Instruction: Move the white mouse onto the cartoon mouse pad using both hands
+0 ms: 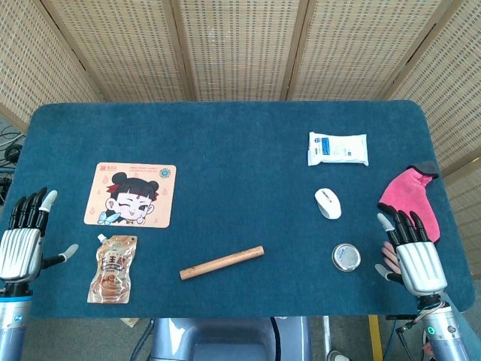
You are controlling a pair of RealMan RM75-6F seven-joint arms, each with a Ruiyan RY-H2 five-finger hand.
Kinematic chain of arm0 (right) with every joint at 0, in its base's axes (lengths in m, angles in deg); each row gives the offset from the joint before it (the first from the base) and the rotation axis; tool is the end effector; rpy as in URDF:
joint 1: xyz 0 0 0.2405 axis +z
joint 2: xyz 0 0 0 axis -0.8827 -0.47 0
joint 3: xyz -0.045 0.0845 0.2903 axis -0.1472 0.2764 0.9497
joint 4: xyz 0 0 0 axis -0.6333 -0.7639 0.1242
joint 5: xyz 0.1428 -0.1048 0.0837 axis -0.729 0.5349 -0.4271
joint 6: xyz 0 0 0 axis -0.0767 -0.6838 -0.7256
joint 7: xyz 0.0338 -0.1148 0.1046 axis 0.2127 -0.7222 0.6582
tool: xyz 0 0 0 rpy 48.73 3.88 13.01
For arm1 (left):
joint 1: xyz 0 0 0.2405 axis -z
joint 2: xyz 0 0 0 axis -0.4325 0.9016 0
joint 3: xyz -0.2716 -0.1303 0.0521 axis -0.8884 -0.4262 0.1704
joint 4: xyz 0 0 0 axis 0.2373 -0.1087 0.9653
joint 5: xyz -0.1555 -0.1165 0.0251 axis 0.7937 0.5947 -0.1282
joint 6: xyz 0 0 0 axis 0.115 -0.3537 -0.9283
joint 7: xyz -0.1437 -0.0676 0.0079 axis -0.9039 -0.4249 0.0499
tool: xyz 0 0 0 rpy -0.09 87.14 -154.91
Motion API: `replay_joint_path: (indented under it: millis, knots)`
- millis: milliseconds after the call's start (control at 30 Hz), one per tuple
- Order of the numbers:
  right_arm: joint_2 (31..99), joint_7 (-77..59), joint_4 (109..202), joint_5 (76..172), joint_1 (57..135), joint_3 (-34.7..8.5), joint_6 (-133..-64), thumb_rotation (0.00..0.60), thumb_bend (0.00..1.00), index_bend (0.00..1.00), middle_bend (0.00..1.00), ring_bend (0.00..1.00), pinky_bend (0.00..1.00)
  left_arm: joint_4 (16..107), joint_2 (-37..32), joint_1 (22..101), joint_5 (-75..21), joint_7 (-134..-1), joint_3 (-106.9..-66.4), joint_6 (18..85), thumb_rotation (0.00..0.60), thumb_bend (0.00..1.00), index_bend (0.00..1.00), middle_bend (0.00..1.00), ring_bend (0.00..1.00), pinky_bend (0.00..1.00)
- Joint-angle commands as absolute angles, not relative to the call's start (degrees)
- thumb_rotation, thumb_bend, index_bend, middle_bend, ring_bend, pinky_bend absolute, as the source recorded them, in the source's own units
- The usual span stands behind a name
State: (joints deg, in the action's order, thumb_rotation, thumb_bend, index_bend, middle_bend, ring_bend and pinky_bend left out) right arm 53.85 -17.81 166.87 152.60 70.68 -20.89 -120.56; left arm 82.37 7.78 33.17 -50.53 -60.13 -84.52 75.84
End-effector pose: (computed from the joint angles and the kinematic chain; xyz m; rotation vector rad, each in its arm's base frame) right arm -0.3346 -0.2205 0.1480 1.5226 -0.7250 0.9257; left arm -0.3226 0.2229 0.1589 -1.3158 -0.8378 -1.0090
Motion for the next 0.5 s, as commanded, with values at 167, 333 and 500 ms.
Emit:
replay_joint_path:
  millis: [167, 333, 500]
  knots:
    - [53.86, -17.85, 166.88, 152.63, 70.61, -20.88, -120.62, 0.6, 0.0, 0.0, 0.0, 0.0, 0.0, 82.33, 7.76, 33.22, -50.42, -60.16, -84.53, 75.67, 0.6, 0.0, 0.0, 0.0, 0.0, 0.0]
    - [53.99, -17.61, 166.76, 152.77, 70.6, -20.86, -120.7, 0.6, 0.0, 0.0, 0.0, 0.0, 0.0, 82.4, 7.83, 33.24, -50.34, -60.56, -84.73, 75.77, 0.6, 0.0, 0.0, 0.0, 0.0, 0.0]
    - [54.15, -18.05, 166.69, 152.71, 70.61, -20.87, -120.52, 0.6, 0.0, 0.0, 0.0, 0.0, 0.0, 82.32, 8.01, 33.31, -50.14, -61.05, -84.93, 75.65, 0.6, 0.0, 0.0, 0.0, 0.0, 0.0]
